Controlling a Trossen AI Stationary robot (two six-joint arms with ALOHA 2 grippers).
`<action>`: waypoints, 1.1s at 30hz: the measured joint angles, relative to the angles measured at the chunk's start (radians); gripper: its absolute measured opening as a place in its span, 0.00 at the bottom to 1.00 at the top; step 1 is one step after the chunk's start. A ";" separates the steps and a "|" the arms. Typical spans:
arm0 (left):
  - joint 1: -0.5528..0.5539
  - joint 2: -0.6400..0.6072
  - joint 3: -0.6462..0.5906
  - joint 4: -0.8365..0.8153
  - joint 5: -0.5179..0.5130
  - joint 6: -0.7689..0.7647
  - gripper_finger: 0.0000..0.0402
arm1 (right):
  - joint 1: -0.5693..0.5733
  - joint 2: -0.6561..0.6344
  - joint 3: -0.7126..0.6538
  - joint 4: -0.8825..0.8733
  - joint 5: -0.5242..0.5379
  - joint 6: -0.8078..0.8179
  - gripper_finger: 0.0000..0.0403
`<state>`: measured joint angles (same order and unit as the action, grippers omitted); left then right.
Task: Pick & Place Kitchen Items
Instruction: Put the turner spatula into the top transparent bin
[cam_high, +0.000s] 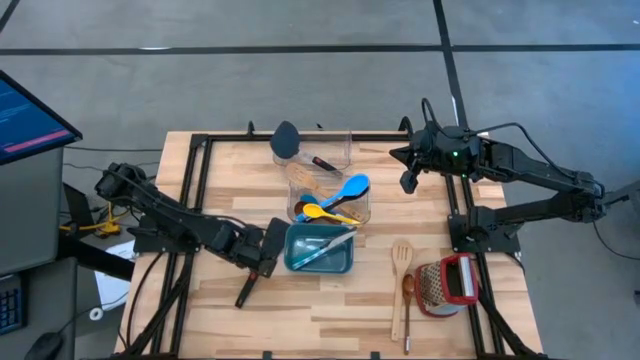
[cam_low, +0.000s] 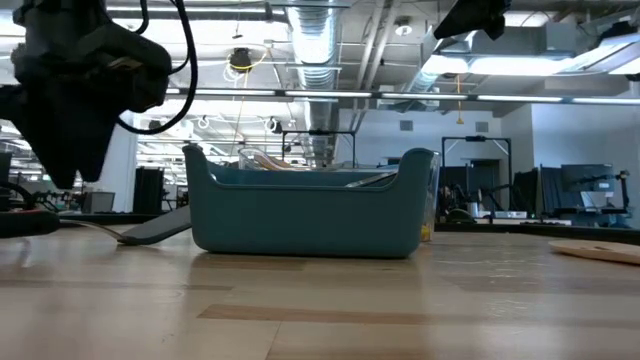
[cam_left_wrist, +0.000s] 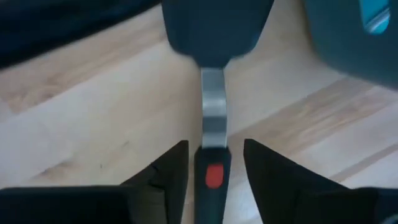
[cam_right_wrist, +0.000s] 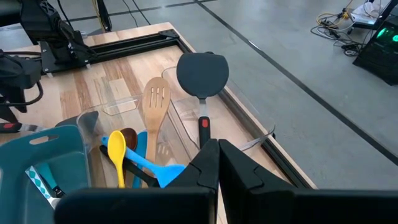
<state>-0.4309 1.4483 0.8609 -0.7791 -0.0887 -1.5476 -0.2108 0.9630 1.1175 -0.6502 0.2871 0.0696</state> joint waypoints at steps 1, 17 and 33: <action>0.000 0.000 0.000 0.001 -0.012 0.001 0.37 | 0.000 0.000 0.000 0.000 0.000 0.000 0.00; 0.000 0.000 -0.117 0.181 -0.053 -0.002 0.41 | 0.000 0.000 0.000 0.000 0.000 0.001 0.00; 0.000 0.001 -0.177 0.267 -0.036 -0.004 0.40 | 0.000 0.000 0.000 0.000 0.000 0.001 0.00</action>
<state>-0.4309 1.4489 0.6835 -0.5125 -0.1246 -1.5520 -0.2111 0.9630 1.1175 -0.6506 0.2871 0.0708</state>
